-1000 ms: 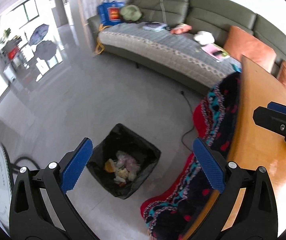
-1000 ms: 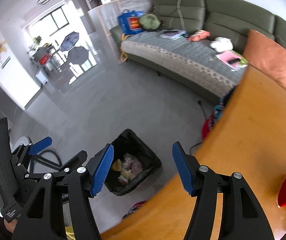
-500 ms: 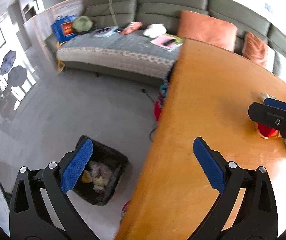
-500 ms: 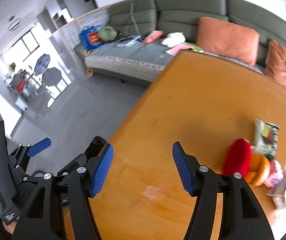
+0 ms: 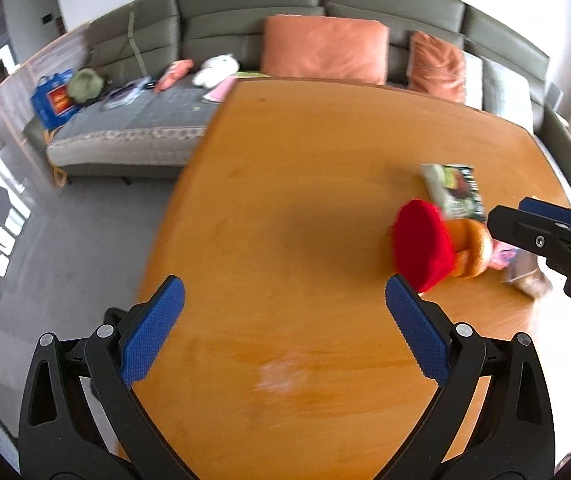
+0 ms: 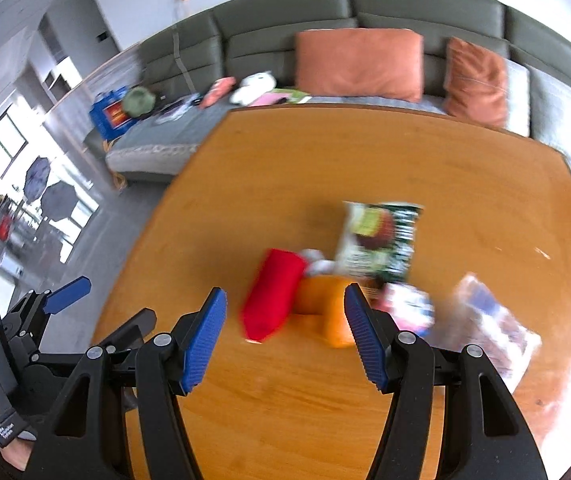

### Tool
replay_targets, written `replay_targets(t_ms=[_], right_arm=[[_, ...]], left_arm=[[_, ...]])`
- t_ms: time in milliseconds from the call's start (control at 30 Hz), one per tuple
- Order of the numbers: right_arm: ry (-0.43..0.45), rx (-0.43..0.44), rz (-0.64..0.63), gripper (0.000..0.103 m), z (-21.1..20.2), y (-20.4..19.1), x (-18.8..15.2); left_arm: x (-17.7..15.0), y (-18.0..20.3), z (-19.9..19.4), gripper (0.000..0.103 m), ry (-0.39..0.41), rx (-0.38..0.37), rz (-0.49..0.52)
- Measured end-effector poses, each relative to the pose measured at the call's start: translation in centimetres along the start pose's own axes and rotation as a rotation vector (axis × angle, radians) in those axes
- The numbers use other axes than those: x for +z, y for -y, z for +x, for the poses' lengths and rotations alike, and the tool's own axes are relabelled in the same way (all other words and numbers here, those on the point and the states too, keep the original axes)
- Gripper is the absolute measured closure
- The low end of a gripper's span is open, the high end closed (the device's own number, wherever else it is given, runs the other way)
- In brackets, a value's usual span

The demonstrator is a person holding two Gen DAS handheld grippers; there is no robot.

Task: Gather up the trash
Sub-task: 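Move both grippers back over the table toward the red cup and orange peel, then grasp the red cup with the left gripper while the right grasps the orange peel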

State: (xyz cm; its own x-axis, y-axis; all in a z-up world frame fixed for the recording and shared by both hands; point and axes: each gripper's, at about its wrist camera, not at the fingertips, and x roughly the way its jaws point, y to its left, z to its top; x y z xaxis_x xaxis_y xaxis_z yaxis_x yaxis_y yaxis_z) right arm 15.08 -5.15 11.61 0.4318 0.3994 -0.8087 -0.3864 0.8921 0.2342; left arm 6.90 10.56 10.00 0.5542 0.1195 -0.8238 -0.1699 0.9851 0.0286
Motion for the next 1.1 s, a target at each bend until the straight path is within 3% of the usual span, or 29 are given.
replay_targets(t_ms=[300, 533, 600, 667, 1000, 1067, 1100], right_arm=[[0.001, -0.048, 0.093, 0.041, -1.2, 8.1, -0.8], [-0.007, -0.045, 0.121, 0.041, -1.0, 11.2, -0.7], [-0.011, -0.043, 0.119, 0.041, -0.8, 11.7, -0.7], [-0.017, -0.036, 0.117, 0.041, -0.6, 11.8, -0.6], [-0.043, 0.009, 0.062, 0.042, 1.1, 8.8, -0.3], [-0.052, 0.013, 0.039, 0.042, 1.5, 7.8, -0.3], [-0.057, 0.014, 0.024, 0.042, 1.7, 7.2, -0.3]], left_arm=[[1.8, 6.3, 2.9, 0.006, -0.038, -0.057, 0.033], [2.0, 8.9, 5.3, 0.007, -0.063, -0.071, 0.038], [2.1, 8.9, 5.8, 0.013, -0.065, -0.078, 0.028], [2.2, 8.7, 6.8, 0.027, -0.088, -0.091, 0.012], [1.9, 6.7, 9.5, 0.032, -0.134, -0.052, -0.057], [1.6, 6.3, 9.3, 0.054, -0.124, -0.087, -0.067], [1.5, 6.3, 9.0, 0.059, -0.113, -0.099, -0.066]])
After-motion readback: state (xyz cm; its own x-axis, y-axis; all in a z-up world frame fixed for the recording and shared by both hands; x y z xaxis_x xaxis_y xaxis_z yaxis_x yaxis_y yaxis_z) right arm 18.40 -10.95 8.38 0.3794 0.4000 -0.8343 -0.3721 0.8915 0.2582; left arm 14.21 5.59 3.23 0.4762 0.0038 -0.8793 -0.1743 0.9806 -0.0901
